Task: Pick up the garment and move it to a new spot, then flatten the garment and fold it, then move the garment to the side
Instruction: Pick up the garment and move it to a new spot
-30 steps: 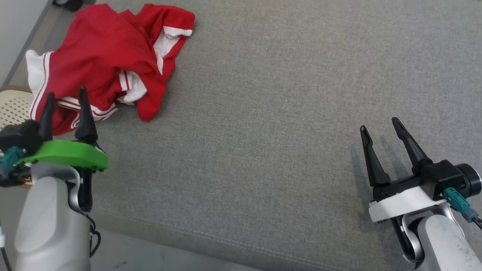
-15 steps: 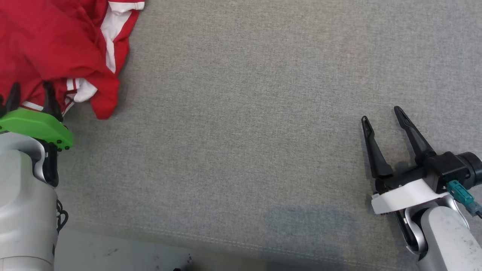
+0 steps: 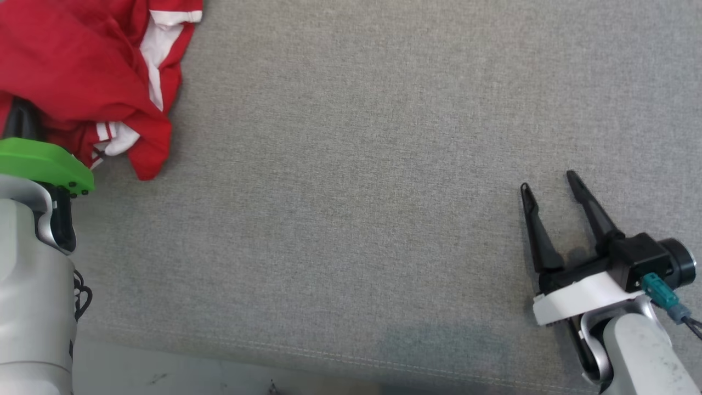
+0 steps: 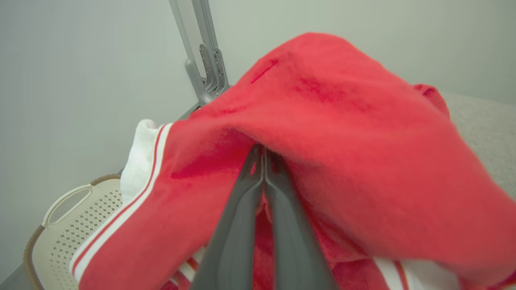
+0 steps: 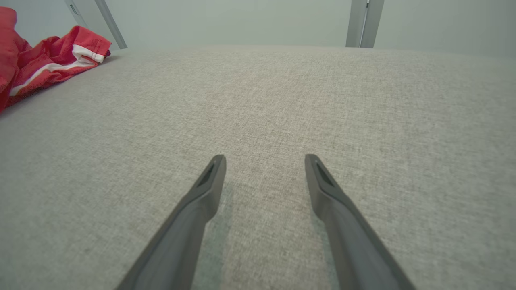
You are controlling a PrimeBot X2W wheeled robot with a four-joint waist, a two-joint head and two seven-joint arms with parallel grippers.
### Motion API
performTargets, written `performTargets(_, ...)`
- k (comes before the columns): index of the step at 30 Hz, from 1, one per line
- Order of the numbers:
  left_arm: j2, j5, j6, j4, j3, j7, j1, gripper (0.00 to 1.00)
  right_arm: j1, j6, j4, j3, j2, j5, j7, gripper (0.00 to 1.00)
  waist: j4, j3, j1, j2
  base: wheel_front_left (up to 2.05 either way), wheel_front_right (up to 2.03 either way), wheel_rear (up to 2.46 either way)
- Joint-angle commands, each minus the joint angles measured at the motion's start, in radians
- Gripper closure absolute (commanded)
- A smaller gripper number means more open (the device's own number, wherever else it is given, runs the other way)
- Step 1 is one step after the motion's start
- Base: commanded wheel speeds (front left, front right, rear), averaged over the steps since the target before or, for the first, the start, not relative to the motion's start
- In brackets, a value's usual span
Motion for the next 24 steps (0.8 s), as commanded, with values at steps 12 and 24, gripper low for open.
performTargets(12,-0.050,0.074,0.009,-0.457,-0.017,0.001,0.179,1.00,0.072,0.000,0.033,0.020,0.062,0.032,-0.003,0.00,0.045,-0.208,-0.0001,0.0115,0.00,0.00,0.00)
performTargets(24,-0.094,0.029,-0.009,-0.911,-0.144,0.222,0.297,1.00,0.098,0.000,0.037,0.026,0.108,0.052,-0.003,0.00,-0.058,-0.294,-0.0001,0.0115,0.00,0.00,0.00)
